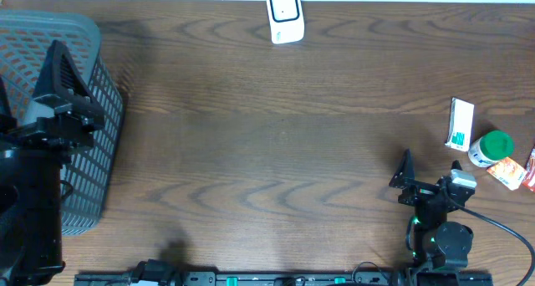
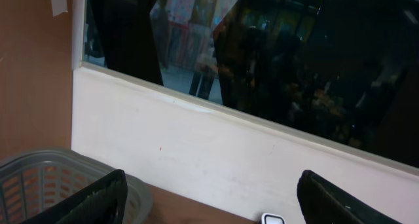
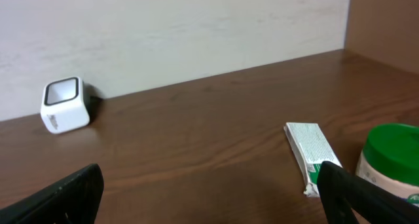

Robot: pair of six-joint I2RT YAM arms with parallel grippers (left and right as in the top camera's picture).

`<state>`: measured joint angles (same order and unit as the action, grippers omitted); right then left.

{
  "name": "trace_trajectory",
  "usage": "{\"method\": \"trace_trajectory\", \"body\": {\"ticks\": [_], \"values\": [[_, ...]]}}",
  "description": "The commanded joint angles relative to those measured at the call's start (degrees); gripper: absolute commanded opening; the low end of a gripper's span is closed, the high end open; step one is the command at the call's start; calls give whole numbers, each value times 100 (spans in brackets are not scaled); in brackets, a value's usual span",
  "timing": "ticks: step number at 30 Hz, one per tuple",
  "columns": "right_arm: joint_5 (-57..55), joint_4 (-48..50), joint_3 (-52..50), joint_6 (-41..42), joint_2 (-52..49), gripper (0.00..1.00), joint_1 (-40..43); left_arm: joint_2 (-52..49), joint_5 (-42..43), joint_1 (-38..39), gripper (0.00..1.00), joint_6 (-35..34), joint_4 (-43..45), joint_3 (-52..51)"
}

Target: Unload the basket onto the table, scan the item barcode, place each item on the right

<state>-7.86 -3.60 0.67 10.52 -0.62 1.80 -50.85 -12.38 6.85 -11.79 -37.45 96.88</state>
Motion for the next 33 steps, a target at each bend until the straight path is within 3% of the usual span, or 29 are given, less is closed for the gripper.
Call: {"method": "trace_trajectory", "body": {"ticks": [1,20,26,30,33], "values": [[129,0,-37,-267,35,99,24,15,-31,-15,83,11,17,-2],[131,0,-37,-267,33,99,24,15,-31,-15,83,13,17,-2],[131,0,-37,-267,33,99,24,17,-487,13,83,129,7,-2],[131,0,-37,-267,33,99,24,17,-474,31,83,52,-634,-42],[131,0,-37,-267,33,99,24,136,-463,31,83,-568,-1147,-350]]}}
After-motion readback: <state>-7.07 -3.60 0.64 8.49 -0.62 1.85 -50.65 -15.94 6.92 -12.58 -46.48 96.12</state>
